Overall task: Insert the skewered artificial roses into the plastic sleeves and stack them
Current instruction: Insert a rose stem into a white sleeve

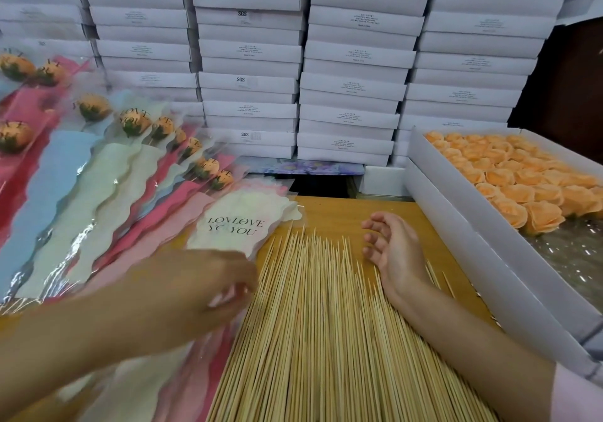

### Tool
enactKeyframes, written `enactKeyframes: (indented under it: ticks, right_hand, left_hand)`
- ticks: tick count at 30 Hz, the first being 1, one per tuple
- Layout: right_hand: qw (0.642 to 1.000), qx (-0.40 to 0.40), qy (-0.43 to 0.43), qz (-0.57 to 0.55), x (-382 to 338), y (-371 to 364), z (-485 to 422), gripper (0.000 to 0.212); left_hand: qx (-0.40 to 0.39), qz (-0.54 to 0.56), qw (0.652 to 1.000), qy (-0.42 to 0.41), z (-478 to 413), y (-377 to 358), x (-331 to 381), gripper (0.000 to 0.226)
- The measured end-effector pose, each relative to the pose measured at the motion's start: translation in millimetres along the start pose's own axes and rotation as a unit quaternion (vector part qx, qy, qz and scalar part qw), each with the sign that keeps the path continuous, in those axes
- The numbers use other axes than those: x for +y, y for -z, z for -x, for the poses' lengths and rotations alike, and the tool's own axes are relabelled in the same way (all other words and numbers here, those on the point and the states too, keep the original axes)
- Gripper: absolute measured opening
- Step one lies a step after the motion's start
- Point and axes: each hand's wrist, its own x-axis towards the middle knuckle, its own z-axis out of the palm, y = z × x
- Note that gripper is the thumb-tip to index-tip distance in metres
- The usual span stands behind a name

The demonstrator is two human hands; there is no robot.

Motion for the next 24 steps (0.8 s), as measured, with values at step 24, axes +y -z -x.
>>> enactKeyframes:
  ticks: [24]
  right_hand:
    - [0.772, -0.266, 0.212, 0.536, -105, -23, 41, 0.012]
  left_hand:
    - [0.084, 0.14, 0.985, -0.051, -23, -68, 40, 0.042]
